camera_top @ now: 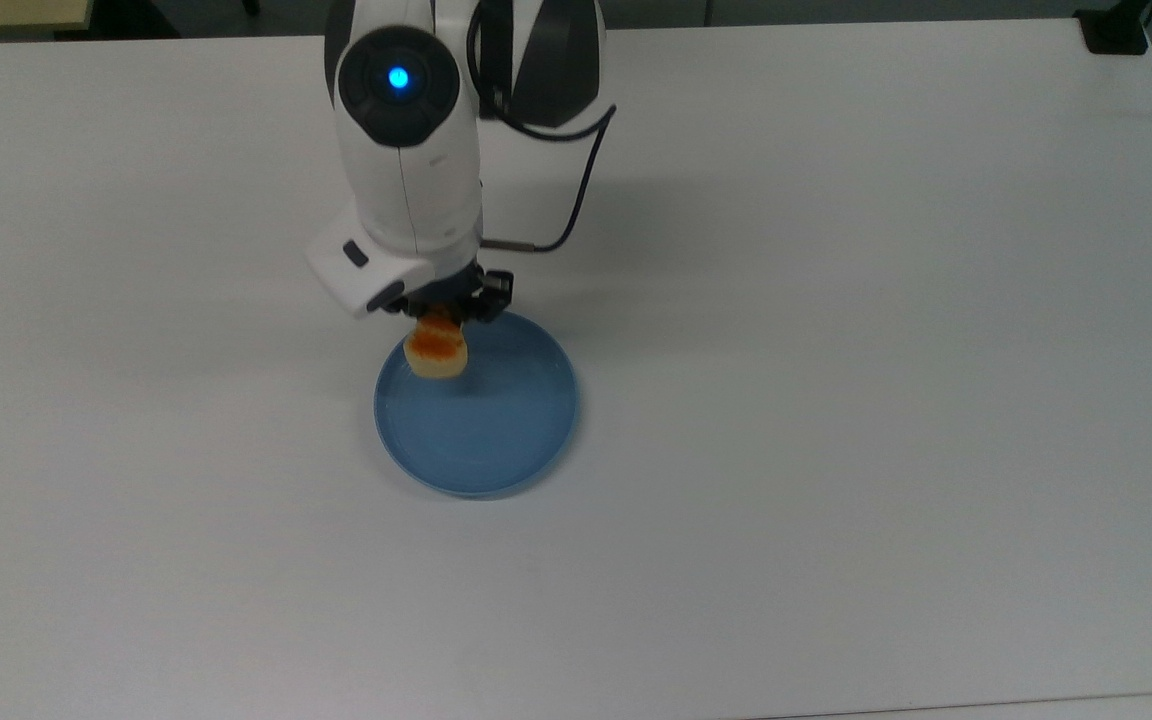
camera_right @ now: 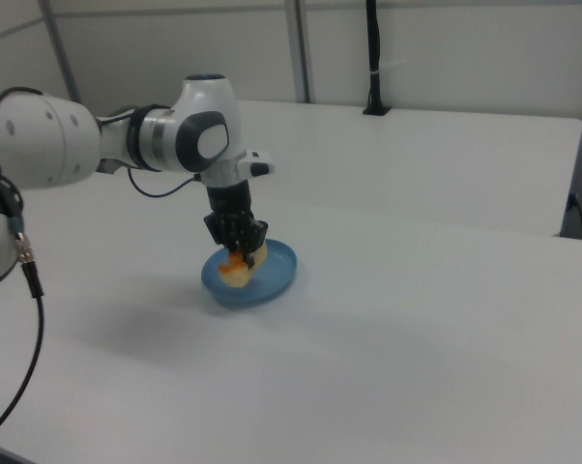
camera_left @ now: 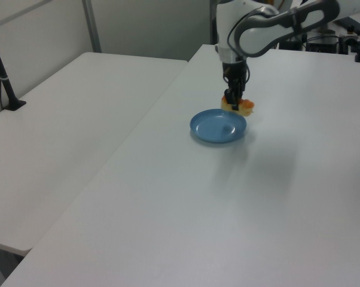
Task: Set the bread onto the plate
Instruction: 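Open the gripper to release the bread onto the plate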
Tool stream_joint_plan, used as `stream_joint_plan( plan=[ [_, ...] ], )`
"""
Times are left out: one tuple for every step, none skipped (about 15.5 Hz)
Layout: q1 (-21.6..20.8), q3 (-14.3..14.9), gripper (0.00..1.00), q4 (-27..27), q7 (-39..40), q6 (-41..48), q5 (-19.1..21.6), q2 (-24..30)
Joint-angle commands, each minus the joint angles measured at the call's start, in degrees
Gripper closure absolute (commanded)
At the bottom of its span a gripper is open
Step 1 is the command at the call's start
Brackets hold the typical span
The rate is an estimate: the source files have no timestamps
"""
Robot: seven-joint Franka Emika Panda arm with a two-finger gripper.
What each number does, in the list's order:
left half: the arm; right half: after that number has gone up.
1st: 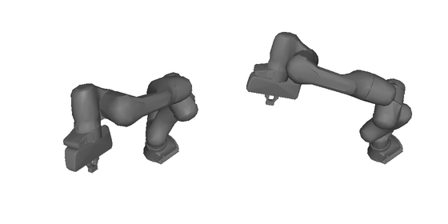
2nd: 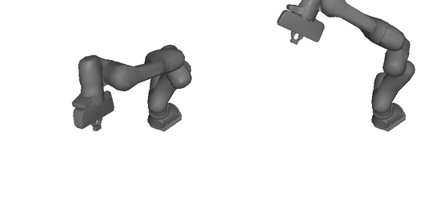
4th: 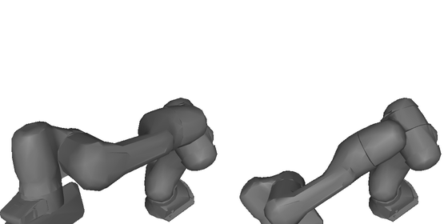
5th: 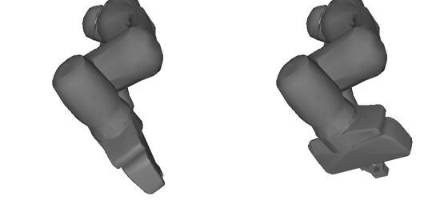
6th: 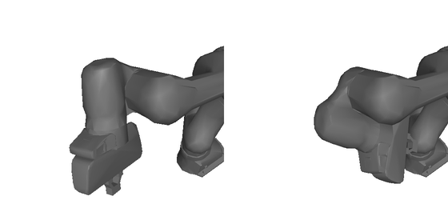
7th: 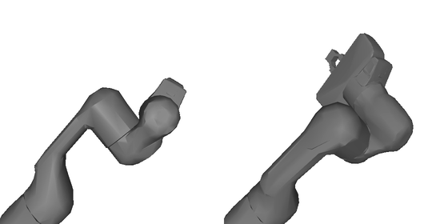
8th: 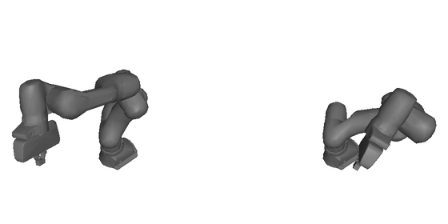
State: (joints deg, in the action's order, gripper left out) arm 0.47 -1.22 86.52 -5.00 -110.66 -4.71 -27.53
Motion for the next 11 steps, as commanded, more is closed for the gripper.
stream_joint_plan(
  plan=[
    [-0.91, 0.16, 0.71, -3.64, -0.19, -6.65, -0.21, -5.07],
    [-1.00, -0.10, 0.71, -3.73, -1.41, -8.50, -0.39, -6.29],
    [-1.17, -0.19, 0.69, -3.73, -1.85, -9.56, -0.47, -6.65],
    [-1.61, -0.10, 0.68, -3.64, -1.86, -10.18, -0.48, -6.83],
    [-1.88, -0.19, 0.67, -3.64, -1.77, -10.36, -0.56, -6.92],
    [-1.97, -0.19, 0.58, -3.73, -1.86, -10.37, -0.56, -7.44],
    [-2.31, -0.19, 0.40, -3.81, -2.03, -10.45, -0.56, -7.71],
    [-2.67, -0.19, 0.33, -3.64, -2.21, -10.45, -0.65, -7.71],
    [-2.84, -0.19, 0.15, -3.55, -2.47, -10.37, -0.65, -7.71],
    [-3.02, -0.19, 0.00, -3.55, -2.74, -10.37, -1.00, -7.63],
    [-3.46, -0.19, 0.00, -3.64, -2.83, -10.28, -1.00, -7.54]
  ],
)
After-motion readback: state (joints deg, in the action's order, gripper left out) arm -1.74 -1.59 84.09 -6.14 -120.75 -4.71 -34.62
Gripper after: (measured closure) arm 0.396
